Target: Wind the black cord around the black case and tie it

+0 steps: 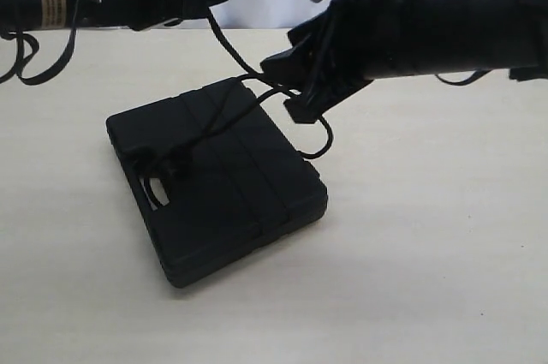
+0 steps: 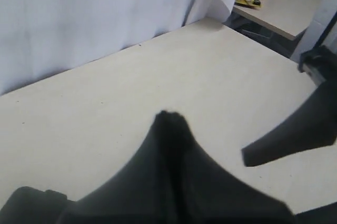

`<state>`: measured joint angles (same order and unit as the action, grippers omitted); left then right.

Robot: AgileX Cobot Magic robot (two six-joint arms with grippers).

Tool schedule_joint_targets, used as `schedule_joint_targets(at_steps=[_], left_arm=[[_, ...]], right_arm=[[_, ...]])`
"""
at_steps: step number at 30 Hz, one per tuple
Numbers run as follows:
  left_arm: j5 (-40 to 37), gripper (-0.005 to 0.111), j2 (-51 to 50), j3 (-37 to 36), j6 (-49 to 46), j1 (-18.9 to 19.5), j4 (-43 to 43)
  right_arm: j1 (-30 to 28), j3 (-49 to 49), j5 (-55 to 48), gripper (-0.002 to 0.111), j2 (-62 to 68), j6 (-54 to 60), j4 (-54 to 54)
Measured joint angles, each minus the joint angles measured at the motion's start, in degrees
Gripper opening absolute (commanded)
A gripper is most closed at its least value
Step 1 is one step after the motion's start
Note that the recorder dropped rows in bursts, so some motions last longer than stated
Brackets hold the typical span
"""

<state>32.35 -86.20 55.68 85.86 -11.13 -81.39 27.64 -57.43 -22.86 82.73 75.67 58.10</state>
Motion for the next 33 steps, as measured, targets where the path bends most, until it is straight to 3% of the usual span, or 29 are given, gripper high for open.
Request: schedule_joint_targets(at_steps=[6, 13, 15, 17, 18, 21, 24, 30, 33], left_arm=[[4.9, 0.0, 0.0, 0.0, 2.36, 0.0, -4.67], [5.18, 0.0, 0.0, 0.0, 2.76, 0.0, -5.29], [5.18, 0.0, 0.0, 0.0, 2.76, 0.0, -5.38], [5.18, 0.0, 0.0, 0.0, 2.76, 0.0, -5.43], [5.18, 0.0, 0.0, 0.0, 2.76, 0.0, -5.43], [4.95, 0.001, 0.0, 0.0, 2.76, 0.0, -5.43], [4.19, 0.01, 0.0, 0.0, 2.76, 0.0, -5.43], [1.24, 0.045, 0.7, 0.0, 4.16, 0.0, -6.41], [1.14, 0.056, 3.11, 0.0, 7.23, 0.0, -7.13]], right_arm=[[1.14, -1.98, 3.49, 0.048, 6.31, 4.25, 2.16], [1.14, -4.79, 3.48, 0.048, 11.21, 6.76, 2.63], [1.14, -5.7, 3.48, 0.034, 12.09, 7.01, 2.63], [1.14, -6.5, 3.48, 0.01, 12.65, 7.01, 2.63], [1.14, -6.62, 3.87, 0.005, 12.81, 7.1, 2.67], [1.14, -6.75, 5.24, 0.004, 13.02, 7.22, 2.98], [1.14, -6.75, 5.83, 0.004, 13.02, 7.22, 3.24], [1.14, -6.75, 6.44, 0.004, 11.53, 6.09, 4.15], [0.47, -6.75, 8.19, 0.004, 8.76, 3.98, 4.26]])
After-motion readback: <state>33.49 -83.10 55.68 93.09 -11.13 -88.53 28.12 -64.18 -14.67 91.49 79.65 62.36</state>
